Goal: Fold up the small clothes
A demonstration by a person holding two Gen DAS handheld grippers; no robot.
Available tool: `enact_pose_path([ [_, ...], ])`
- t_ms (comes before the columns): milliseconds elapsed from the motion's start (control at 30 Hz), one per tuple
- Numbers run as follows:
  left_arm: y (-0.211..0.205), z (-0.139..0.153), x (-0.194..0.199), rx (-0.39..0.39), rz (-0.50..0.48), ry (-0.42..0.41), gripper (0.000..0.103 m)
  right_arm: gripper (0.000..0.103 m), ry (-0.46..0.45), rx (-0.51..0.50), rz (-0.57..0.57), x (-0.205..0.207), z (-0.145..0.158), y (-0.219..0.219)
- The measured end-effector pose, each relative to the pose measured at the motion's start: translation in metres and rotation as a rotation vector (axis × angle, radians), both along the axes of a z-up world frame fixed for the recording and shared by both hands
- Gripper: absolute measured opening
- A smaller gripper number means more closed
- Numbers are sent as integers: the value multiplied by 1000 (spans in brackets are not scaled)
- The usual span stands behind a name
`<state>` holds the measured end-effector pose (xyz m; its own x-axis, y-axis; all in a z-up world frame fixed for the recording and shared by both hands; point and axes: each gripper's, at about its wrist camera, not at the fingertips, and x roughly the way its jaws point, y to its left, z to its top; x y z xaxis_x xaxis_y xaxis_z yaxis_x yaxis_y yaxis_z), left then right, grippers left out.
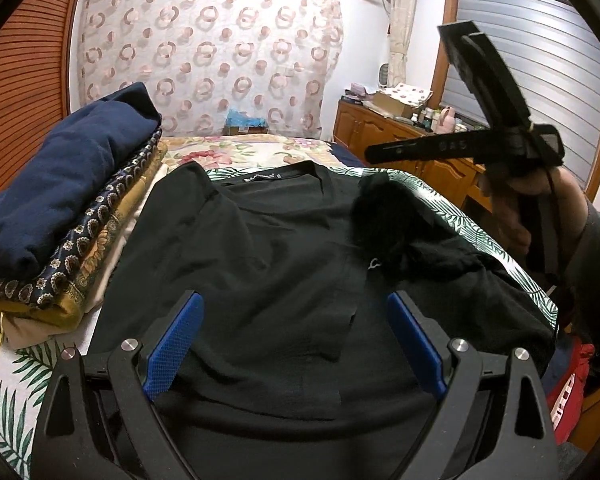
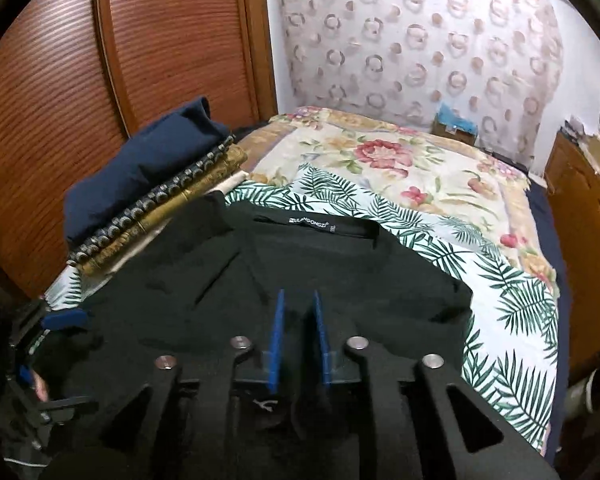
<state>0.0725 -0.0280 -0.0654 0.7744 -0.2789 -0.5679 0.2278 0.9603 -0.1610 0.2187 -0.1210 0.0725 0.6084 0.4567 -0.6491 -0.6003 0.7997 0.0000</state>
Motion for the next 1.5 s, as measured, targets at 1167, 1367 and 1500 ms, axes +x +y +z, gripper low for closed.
enact_pose_path([
  [1167,5,-5,10,-13,24,19,94,8,90,-27,39,-106,-37,-46],
  [1367,6,-4,9,-17,31,16,94,8,128,-90,34,-130,-44,-65],
  [1500,6,-4,9,-11,35,17,94,13,123,-88,17,-134,-44,-69],
])
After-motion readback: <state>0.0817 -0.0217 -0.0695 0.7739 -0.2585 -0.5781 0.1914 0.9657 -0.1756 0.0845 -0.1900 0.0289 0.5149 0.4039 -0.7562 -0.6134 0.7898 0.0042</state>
